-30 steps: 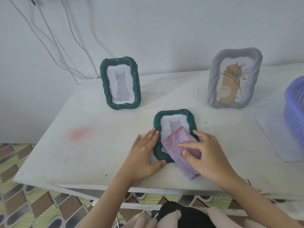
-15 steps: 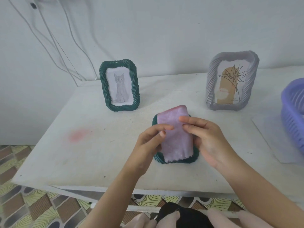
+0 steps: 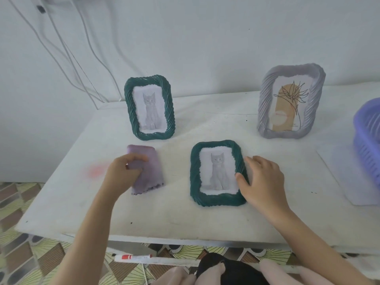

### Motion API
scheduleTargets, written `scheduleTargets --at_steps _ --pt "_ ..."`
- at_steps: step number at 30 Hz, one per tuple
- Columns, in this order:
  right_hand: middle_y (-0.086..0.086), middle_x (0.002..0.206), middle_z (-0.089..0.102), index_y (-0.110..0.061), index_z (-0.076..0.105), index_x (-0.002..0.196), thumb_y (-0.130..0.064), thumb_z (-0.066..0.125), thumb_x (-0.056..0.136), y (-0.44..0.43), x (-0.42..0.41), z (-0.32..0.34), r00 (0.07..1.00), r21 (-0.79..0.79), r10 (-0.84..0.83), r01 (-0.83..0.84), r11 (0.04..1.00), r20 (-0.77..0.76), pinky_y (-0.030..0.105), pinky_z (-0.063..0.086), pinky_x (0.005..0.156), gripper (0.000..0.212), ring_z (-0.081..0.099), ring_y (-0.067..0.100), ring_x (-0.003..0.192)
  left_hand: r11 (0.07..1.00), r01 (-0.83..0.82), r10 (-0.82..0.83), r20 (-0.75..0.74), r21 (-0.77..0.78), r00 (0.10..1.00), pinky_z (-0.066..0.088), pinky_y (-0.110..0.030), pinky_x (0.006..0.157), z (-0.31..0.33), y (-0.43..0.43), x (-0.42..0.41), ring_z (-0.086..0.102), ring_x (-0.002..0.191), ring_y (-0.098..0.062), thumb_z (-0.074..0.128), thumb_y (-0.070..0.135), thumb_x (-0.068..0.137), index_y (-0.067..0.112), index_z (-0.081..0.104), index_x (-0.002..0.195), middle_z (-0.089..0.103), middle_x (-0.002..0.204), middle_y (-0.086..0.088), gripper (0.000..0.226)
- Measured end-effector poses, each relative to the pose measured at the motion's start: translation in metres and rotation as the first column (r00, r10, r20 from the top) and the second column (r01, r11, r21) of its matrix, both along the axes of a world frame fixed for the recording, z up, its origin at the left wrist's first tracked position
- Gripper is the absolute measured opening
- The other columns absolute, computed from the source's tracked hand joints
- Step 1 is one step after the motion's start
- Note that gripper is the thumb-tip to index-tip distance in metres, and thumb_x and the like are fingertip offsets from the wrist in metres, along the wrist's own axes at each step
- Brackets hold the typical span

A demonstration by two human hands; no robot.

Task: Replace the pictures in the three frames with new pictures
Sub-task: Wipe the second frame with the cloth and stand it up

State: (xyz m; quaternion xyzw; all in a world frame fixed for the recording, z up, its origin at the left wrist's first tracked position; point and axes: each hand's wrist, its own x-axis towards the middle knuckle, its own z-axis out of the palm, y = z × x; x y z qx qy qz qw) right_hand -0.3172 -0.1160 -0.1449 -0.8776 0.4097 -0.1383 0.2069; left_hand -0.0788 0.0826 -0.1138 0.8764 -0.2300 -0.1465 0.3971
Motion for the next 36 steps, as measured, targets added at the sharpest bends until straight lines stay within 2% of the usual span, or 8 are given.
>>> scheduleTargets --at_steps 3,6,10,14,17,21,27,36 --pt "0.008 0.141 0.043 -0.013 0.049 0.131 -0.034 0.052 0.088 0.002 0.001 -0.001 0.999 0.003 -0.002 0.002 1.000 -0.033 0.041 0.024 0.107 0.048 0.031 0.028 0.131 0.941 -0.056 -0.001 0.168 0.333 0.986 0.044 -0.043 0.091 -0.011 0.000 0.007 0.053 0.107 -0.031 0.049 0.003 0.068 0.048 0.056 0.078 0.053 0.115 -0.011 0.047" --pt "0.006 0.141 0.043 -0.014 0.051 0.129 -0.033 0.056 0.086 0.001 0.002 0.000 1.000 0.040 -0.014 0.014 0.999 0.002 0.039 0.022 0.108 0.048 0.030 0.026 0.132 0.903 -0.119 0.018 0.242 0.412 0.970 0.013 -0.050 0.113 -0.011 -0.009 -0.005 0.024 0.137 -0.031 0.049 -0.003 0.069 0.040 0.060 0.102 0.028 0.148 -0.015 0.055" --pt "0.003 0.140 0.044 -0.016 0.057 0.122 -0.030 0.063 0.081 -0.001 0.003 0.002 0.996 0.089 -0.048 0.041 0.995 0.077 0.037 0.024 0.107 0.044 0.032 0.025 0.129 0.993 0.102 -0.114 0.499 0.051 0.859 0.024 -0.049 0.109 -0.016 -0.026 -0.034 0.031 0.133 -0.025 0.058 0.003 0.080 0.021 0.063 0.112 0.050 0.133 -0.013 0.037" --pt "0.000 0.121 0.056 -0.014 0.060 0.116 -0.019 0.067 0.076 0.000 0.005 0.004 0.962 0.215 -0.103 0.048 0.976 0.253 0.025 0.035 0.095 0.041 0.046 0.021 0.119 0.923 0.383 -0.384 0.111 0.028 0.917 0.014 -0.033 0.114 -0.024 -0.040 -0.075 0.019 0.140 -0.010 0.063 0.032 0.085 0.041 0.042 0.130 0.041 0.142 0.011 0.051" --pt "-0.005 0.099 0.064 -0.017 0.055 0.115 -0.008 0.064 0.077 0.000 0.004 0.011 0.891 0.511 -0.198 -0.043 0.858 0.408 0.016 0.043 0.073 0.040 0.059 0.010 0.089 0.912 0.409 -0.409 0.086 0.017 0.909 0.005 -0.029 0.116 -0.032 -0.046 -0.084 0.013 0.142 -0.008 0.061 0.032 0.086 0.045 0.039 0.132 0.033 0.148 0.009 0.052" --pt "0.008 0.085 0.068 -0.020 0.054 0.111 0.003 0.055 0.080 -0.004 0.006 0.018 0.791 0.770 -0.388 -0.158 0.618 0.473 0.031 0.046 0.064 0.039 0.058 0.020 0.071 0.907 0.380 -0.386 0.001 -0.183 0.922 0.028 -0.032 0.111 -0.028 -0.050 -0.086 0.033 0.131 0.001 0.063 0.017 0.085 0.043 0.039 0.133 0.043 0.134 0.026 0.060" --pt "0.006 0.073 0.062 -0.018 0.050 0.102 0.010 0.051 0.077 -0.007 0.007 0.019 0.730 0.801 -0.413 -0.305 0.516 0.544 0.028 0.042 0.054 0.038 0.053 0.021 0.065 0.797 0.190 -0.441 -0.338 -0.573 0.831 0.052 -0.027 0.078 -0.011 -0.049 -0.078 0.064 0.089 -0.016 0.060 -0.012 0.080 0.028 0.057 0.119 0.068 0.103 -0.004 0.056" --pt "0.009 0.090 0.057 -0.030 0.043 0.107 -0.028 0.048 0.071 -0.028 0.008 0.027 0.796 0.765 -0.188 -0.442 0.468 0.575 0.028 0.045 0.061 0.037 0.053 0.021 0.076 0.745 0.217 -0.517 -0.340 -0.631 0.785 0.053 -0.026 0.068 0.004 -0.055 -0.068 0.062 0.073 -0.016 0.055 -0.007 0.071 0.033 0.048 0.123 0.069 0.091 -0.004 0.066"
